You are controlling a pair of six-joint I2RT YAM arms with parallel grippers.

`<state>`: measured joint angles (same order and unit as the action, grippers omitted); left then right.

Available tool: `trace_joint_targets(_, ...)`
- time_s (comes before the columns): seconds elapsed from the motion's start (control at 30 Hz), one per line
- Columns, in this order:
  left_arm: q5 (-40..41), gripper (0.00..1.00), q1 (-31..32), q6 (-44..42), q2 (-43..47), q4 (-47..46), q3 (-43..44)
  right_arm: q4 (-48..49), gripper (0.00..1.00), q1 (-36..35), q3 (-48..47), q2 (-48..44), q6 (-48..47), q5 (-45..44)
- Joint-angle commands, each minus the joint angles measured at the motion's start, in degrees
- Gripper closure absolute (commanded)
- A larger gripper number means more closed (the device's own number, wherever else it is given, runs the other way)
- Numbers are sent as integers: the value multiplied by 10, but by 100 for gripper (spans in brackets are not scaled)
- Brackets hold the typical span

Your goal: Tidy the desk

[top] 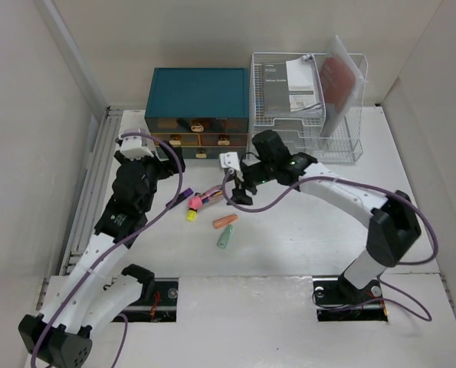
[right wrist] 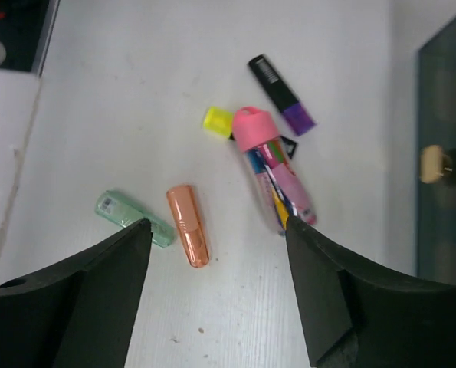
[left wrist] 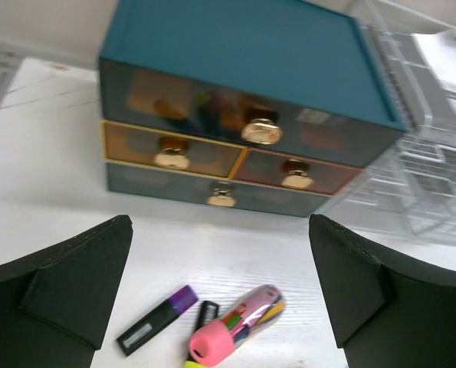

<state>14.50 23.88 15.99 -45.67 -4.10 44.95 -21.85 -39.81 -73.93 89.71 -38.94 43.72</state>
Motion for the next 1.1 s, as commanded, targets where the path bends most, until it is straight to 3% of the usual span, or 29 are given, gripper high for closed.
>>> trace_joint_targets(0.0, 74, 0, -5, 7, 20, 0, -1, -21, 23, -17, -45, 46, -83, -3)
trace_joint_targets(0.1, 105, 0, -5, 14, 37, 0, -6, -21, 15, -33, -69, 95, -98, -33)
trace_joint_targets(0.57, 106, 0, -5, 3, 110, -6, -7, -17, 15, -80, -189, 266, -83, -128)
trace_joint_targets(0.9, 101, 3, -5, 3, 125, -6, -12, -29, 18, -80, -224, 327, -68, -152)
trace_joint_targets(1.07, 96, 3, -5, 3, 125, -11, -12, -17, 26, -80, -218, 340, -56, -165)
